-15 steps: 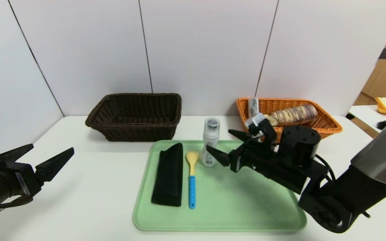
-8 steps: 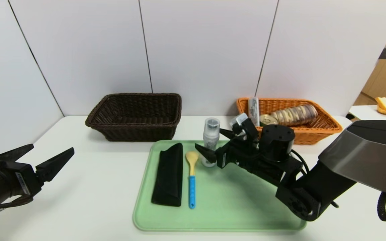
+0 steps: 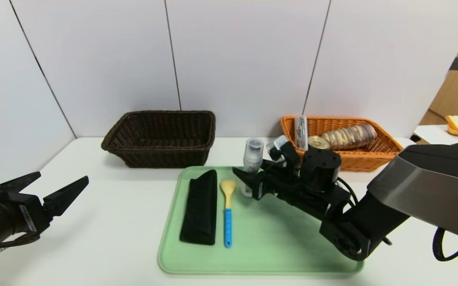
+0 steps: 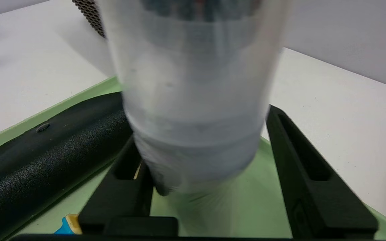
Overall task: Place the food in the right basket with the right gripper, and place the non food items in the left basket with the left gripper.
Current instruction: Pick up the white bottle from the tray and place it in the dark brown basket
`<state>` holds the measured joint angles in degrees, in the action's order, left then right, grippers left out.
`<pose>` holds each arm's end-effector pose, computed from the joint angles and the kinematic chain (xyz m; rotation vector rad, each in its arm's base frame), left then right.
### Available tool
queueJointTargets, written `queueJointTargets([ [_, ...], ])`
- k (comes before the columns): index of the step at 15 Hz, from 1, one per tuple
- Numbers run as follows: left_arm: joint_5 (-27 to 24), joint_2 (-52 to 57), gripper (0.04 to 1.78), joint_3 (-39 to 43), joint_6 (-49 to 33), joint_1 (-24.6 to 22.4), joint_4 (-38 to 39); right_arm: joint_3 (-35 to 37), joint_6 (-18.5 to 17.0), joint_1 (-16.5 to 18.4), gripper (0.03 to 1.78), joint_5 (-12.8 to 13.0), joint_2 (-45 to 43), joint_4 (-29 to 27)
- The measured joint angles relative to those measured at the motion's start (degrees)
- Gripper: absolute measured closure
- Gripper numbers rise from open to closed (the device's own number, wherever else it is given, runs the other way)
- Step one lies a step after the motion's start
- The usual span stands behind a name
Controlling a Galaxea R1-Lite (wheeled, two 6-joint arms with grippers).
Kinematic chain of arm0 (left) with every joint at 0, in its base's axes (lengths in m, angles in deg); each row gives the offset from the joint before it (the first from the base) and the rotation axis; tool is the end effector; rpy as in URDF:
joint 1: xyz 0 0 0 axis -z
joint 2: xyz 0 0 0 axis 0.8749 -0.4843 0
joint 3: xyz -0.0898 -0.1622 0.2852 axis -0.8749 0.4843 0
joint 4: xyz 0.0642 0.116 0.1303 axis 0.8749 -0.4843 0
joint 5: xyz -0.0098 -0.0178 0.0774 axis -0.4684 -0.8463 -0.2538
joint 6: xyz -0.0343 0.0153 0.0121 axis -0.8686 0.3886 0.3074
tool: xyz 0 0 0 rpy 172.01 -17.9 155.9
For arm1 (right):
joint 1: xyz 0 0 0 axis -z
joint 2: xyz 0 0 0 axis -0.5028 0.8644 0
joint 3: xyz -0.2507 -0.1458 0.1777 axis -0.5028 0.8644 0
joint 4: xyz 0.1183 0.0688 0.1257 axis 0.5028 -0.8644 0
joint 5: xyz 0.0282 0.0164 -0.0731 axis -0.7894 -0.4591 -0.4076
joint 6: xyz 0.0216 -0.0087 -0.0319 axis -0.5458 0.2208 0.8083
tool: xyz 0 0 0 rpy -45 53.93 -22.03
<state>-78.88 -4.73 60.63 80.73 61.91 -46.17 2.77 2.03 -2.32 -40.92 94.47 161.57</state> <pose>0.1307 -0.0071 0.2192 -0.0379 0.1213 -0.1427 0.3541 0.2364 0.1204 -0.0187 0.0227 0.7977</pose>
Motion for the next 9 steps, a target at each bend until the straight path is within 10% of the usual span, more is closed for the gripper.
queueJointTargets([
  [3,0.0,0.0,0.13,0.0,0.0,0.0,0.0,0.0,0.0,0.0,1.16,0.0,0.0,0.1],
  [9,0.0,0.0,0.13,0.4,0.0,0.0,0.0,-0.5,0.2,-0.4,1.15,0.2,-1.4,-0.4],
])
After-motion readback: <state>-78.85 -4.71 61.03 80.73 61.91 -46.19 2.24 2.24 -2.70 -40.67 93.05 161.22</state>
